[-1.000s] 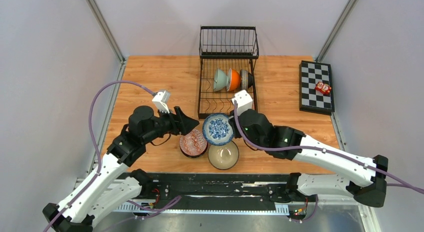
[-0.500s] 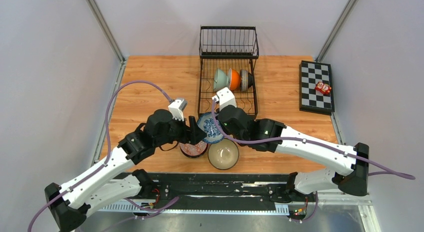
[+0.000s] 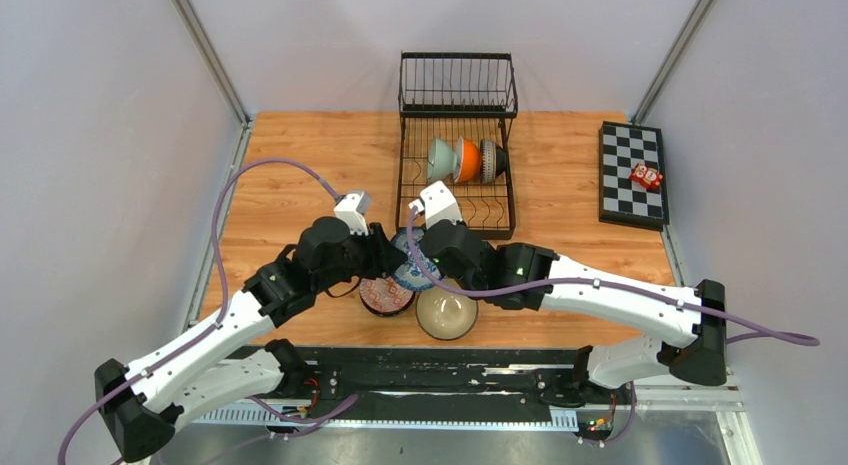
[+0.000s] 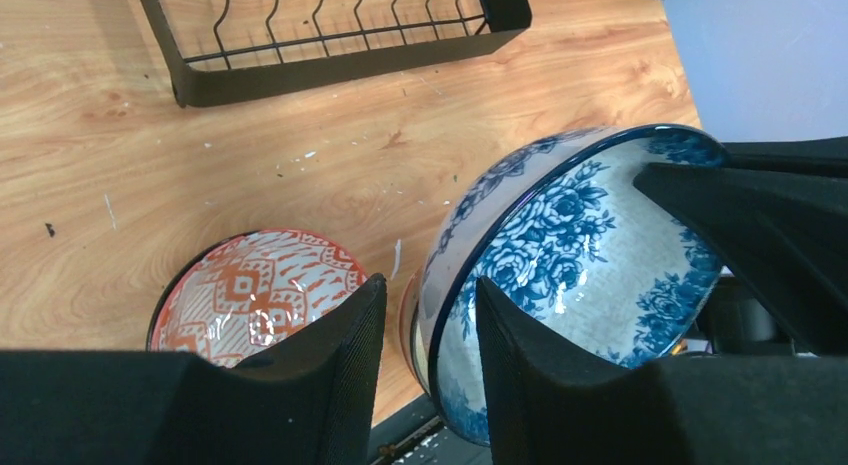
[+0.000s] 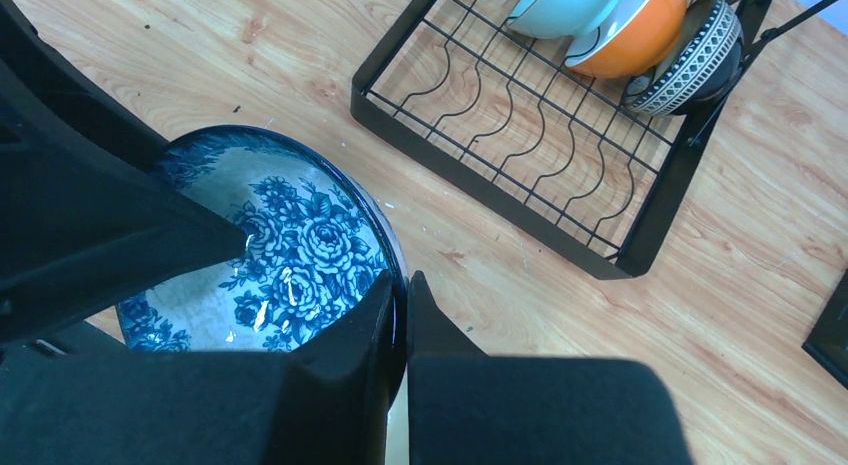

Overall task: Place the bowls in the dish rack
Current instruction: Place the bowl in the dish rack.

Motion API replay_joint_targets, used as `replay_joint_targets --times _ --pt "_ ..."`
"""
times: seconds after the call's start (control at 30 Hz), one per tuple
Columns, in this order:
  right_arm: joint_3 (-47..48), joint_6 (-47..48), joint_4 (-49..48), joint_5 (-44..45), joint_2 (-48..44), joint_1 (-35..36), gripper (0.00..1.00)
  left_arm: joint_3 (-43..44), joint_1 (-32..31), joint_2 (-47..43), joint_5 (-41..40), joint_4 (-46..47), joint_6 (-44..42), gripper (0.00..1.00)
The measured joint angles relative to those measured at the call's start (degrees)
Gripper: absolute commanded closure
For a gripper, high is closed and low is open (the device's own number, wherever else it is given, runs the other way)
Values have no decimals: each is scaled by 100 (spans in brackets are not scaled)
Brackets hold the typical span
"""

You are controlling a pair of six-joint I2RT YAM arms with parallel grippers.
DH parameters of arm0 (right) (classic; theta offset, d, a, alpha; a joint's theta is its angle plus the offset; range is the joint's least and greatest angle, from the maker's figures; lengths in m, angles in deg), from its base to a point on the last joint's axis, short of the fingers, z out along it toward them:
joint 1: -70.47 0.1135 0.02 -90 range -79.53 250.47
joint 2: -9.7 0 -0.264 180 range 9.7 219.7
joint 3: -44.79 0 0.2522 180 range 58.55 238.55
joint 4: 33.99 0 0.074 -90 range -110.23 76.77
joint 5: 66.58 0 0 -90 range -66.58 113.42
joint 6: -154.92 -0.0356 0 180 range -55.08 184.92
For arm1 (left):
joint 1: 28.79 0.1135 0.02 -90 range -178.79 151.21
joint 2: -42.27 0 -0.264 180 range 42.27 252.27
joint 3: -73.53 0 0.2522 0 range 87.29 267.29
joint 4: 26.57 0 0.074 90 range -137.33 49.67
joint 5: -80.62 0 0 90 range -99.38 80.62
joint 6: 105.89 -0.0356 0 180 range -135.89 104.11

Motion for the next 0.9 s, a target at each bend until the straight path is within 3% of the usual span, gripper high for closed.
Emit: replay_joint_targets --times 0.17,0.47,0.57,0.9 --pt "7 48 -2 179 0 76 97 -96 0 33 -7 94 107 99" --pt "17 50 -103 262 -11 142 96 -142 -4 2 -57 212 144 100" --pt "15 42 -138 190 -70 142 84 -186 -4 -79 -61 269 146 100" --pt "-457 -201 -734 -514 -1482 142 23 -417 7 -457 13 487 92 100"
